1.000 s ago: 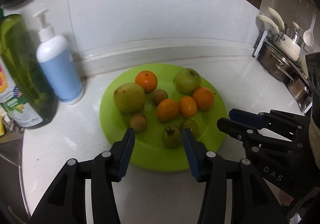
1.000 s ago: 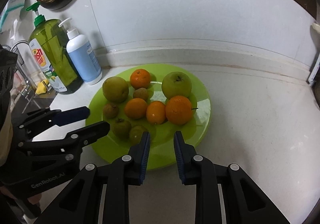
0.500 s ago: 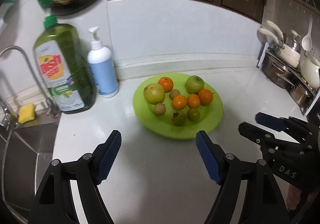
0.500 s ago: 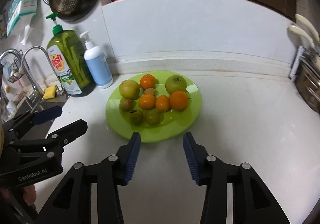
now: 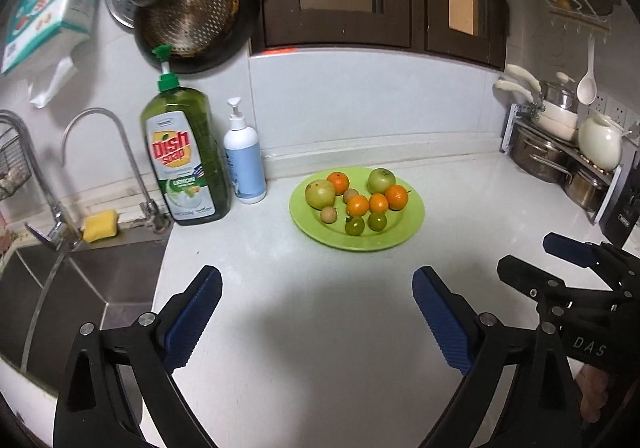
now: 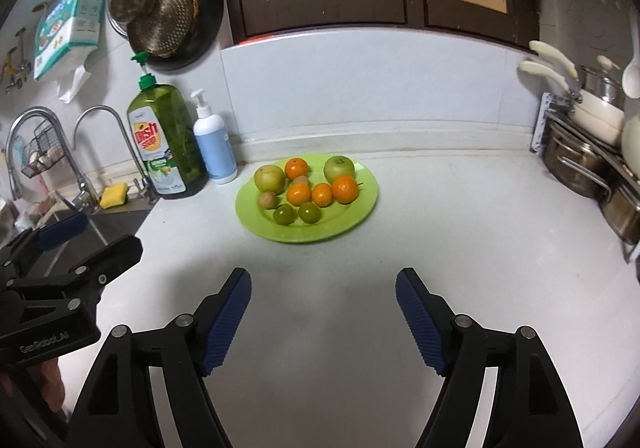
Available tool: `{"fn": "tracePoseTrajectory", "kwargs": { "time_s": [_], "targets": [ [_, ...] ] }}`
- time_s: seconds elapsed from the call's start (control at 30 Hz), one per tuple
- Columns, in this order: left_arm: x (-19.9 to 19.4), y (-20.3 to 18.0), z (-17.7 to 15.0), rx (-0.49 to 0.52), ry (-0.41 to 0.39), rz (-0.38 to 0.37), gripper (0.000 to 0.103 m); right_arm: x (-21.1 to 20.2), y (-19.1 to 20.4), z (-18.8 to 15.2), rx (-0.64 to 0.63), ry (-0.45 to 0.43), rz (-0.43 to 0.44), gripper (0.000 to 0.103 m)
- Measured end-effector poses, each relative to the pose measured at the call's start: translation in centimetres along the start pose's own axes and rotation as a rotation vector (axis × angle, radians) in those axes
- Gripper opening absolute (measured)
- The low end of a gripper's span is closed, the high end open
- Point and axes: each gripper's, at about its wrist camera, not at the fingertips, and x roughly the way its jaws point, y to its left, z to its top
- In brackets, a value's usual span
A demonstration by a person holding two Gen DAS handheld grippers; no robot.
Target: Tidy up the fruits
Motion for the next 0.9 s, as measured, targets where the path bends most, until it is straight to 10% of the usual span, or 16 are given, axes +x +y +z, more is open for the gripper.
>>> {"fn": "tracePoseTrajectory", "kwargs": {
  "time_s": [0.9],
  "targets": [
    [-14.6,-4.2,-6.7,-0.092,-0.082,0.092,0.103,-14.0,-1.5,-6.7,-0.045,-0.111,0.026,0.086]
  ]
}}
